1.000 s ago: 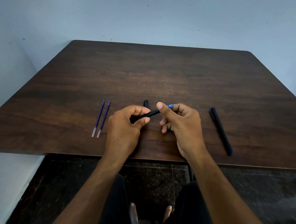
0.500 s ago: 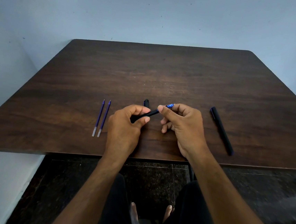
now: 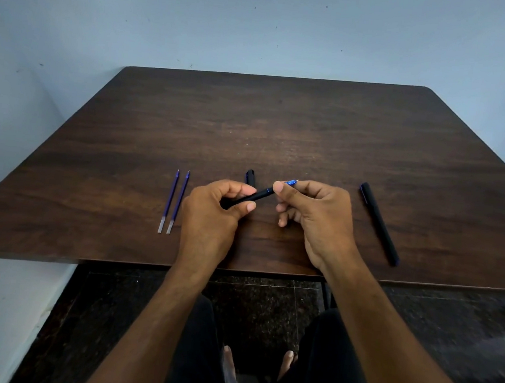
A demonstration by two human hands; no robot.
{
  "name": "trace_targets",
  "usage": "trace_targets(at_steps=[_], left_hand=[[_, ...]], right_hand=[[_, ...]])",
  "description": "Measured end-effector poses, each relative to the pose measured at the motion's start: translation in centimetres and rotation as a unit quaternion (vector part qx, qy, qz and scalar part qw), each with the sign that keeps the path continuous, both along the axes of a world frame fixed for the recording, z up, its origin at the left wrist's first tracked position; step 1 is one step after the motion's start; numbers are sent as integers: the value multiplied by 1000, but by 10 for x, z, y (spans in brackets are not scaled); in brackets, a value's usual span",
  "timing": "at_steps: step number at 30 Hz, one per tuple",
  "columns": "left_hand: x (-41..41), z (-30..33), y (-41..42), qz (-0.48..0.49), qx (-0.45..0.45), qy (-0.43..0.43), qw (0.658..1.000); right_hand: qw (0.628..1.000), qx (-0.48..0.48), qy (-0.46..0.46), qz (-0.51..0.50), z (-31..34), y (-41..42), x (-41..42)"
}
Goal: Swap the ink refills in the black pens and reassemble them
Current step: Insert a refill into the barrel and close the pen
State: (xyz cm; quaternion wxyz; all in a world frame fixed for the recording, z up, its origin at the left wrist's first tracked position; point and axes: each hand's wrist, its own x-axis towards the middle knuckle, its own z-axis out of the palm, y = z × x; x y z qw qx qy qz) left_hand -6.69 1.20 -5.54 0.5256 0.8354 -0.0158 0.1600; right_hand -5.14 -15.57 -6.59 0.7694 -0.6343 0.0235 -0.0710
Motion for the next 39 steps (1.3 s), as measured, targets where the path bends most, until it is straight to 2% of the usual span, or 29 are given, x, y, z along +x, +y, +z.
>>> trace_targets(at_steps=[7, 11, 13, 16, 20, 23, 25, 28, 30, 32, 33, 34, 36, 39], left_hand=[[0, -2, 0, 5, -12, 4, 1000], [2, -2, 1, 25, -111, 1, 993], [3, -2, 0, 30, -152, 5, 988], [4, -1, 0, 32, -187, 3, 982], [3, -2, 0, 25, -230, 8, 973], [2, -2, 1, 10, -238, 11, 971], [2, -2, 2, 12, -230, 14, 973], [3, -2, 3, 15, -223, 16, 975], [3, -2, 3, 17, -211, 15, 977], [2, -1, 2, 20, -188, 12, 982], [1, 0, 1, 21, -175, 10, 984], [1, 1, 0, 22, -161, 5, 987], [2, 3, -3, 26, -131, -6, 991], [1, 7, -7, 27, -96, -17, 995]], right_hand=[[1000, 0, 3, 0, 4, 1, -2], [1000, 2, 25, 9, 6, 0, 0], [997, -59, 45, -2, 10, 2, 6], [974, -221, 51, -27, 22, 11, 25], [894, -445, 56, 14, 46, 33, 56], [840, -530, 101, 57, 51, 49, 69], [836, -534, 111, 59, 51, 51, 70], [869, -482, 104, 25, 51, 40, 62], [913, -399, 88, 2, 48, 30, 53], [974, -212, 84, -10, 45, 16, 43], [990, -108, 88, -11, 44, 9, 38], [996, -18, 88, -5, 44, 2, 33], [992, 102, 68, 0, 46, -10, 26], [984, 177, 26, 5, 53, -19, 19]])
